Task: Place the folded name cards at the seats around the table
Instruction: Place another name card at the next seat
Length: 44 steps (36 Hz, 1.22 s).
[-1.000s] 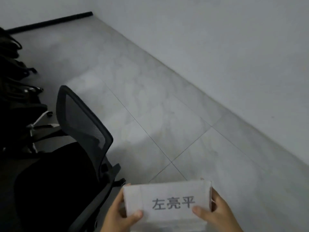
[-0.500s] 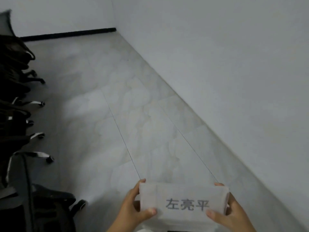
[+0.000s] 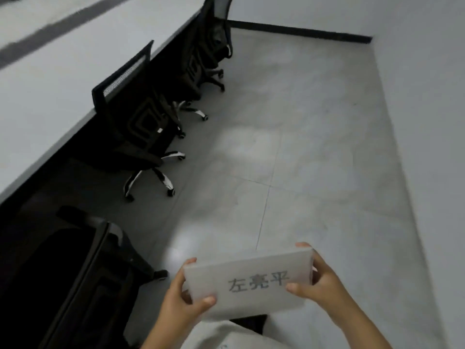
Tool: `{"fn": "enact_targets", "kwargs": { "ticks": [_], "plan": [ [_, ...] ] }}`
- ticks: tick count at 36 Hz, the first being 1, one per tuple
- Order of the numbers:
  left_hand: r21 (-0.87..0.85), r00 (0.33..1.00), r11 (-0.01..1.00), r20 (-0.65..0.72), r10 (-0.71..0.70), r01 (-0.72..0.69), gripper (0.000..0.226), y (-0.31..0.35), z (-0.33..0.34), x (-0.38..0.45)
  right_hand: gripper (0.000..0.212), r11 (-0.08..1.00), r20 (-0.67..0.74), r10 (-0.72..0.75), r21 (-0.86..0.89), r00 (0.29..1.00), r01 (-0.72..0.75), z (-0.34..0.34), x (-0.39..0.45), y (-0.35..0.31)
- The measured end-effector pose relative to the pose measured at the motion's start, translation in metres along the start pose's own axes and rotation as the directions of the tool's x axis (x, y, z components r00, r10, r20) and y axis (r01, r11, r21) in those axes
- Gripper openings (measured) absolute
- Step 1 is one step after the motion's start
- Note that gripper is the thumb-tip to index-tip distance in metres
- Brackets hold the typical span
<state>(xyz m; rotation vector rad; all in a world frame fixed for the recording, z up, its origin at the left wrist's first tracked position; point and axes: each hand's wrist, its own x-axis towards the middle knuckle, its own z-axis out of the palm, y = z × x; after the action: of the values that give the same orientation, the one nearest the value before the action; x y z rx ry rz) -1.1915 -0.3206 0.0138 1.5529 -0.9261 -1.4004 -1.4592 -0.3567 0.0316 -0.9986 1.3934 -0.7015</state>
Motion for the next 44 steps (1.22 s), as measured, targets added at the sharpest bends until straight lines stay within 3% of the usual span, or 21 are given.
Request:
{"fn": "enact_targets", "kwargs": {
  "ticks": [2, 4, 6, 12, 14, 18, 23, 26, 31, 35, 39, 42, 44],
  "plan": [
    [-0.015, 1.000, 1.000, -0.022, -0.003, 0.002, 0.104, 0.007, -0.006, 0.029, 0.070, 1.000, 0.046, 0.009, -0.023, 0.999, -0.008, 0.004, 0.038, -0.013],
    [-0.042, 0.999, 0.999, -0.049, -0.001, -0.001, 0.121, 0.015, -0.016, 0.061, 0.087, 0.999, 0.086, 0.013, -0.051, 0.996, -0.008, 0.010, 0.073, -0.033],
    [-0.057, 0.997, 0.998, -0.072, -0.007, 0.003, 0.124, 0.030, -0.024, 0.091, 0.097, 0.998, 0.113, 0.002, -0.067, 0.994, 0.005, 0.016, 0.108, -0.055],
    [-0.130, 0.976, 0.991, -0.217, -0.015, -0.013, 0.092, 0.073, -0.051, 0.160, 0.074, 0.988, 0.295, -0.052, -0.124, 0.954, 0.092, 0.046, 0.214, -0.142],
    [-0.152, 0.959, 0.988, -0.282, -0.021, -0.023, 0.077, 0.085, -0.063, 0.177, 0.083, 0.980, 0.356, -0.058, -0.159, 0.933, 0.121, 0.062, 0.246, -0.165],
    [-0.180, 0.901, 0.984, -0.430, -0.061, -0.019, 0.078, 0.099, -0.092, 0.211, 0.095, 0.963, 0.487, -0.021, -0.226, 0.873, 0.149, 0.108, 0.317, -0.197],
    [-0.193, 0.772, 0.981, -0.628, -0.100, -0.030, 0.073, 0.108, -0.133, 0.255, 0.084, 0.934, 0.672, 0.036, -0.286, 0.739, 0.215, 0.190, 0.412, -0.246],
    [-0.238, 0.655, 0.969, -0.743, -0.141, -0.061, 0.083, 0.122, -0.158, 0.268, 0.093, 0.910, 0.769, 0.053, -0.300, 0.637, 0.287, 0.246, 0.452, -0.277],
    [-0.262, 0.446, 0.953, -0.878, -0.171, -0.150, 0.075, 0.147, -0.205, 0.274, 0.092, 0.860, 0.903, 0.076, -0.274, 0.423, 0.431, 0.346, 0.483, -0.314],
    [-0.279, 0.342, 0.943, -0.917, -0.206, -0.183, 0.081, 0.162, -0.245, 0.265, 0.084, 0.881, 0.950, 0.119, -0.236, 0.290, 0.410, 0.417, 0.482, -0.332],
    [-0.239, 0.241, 0.952, -0.952, -0.191, -0.191, 0.072, 0.177, -0.294, 0.259, 0.085, 0.881, 0.963, 0.121, -0.217, 0.241, 0.420, 0.488, 0.476, -0.349],
    [-0.188, 0.209, 0.964, -0.967, -0.149, -0.186, 0.066, 0.177, -0.341, 0.257, 0.094, 0.873, 0.970, 0.112, -0.200, 0.216, 0.446, 0.536, 0.473, -0.360],
    [-0.183, 0.212, 0.969, -0.966, -0.146, -0.166, 0.069, 0.177, -0.375, 0.255, 0.086, 0.870, 0.972, 0.087, -0.180, 0.217, 0.459, 0.567, 0.473, -0.367]
  ]
}}
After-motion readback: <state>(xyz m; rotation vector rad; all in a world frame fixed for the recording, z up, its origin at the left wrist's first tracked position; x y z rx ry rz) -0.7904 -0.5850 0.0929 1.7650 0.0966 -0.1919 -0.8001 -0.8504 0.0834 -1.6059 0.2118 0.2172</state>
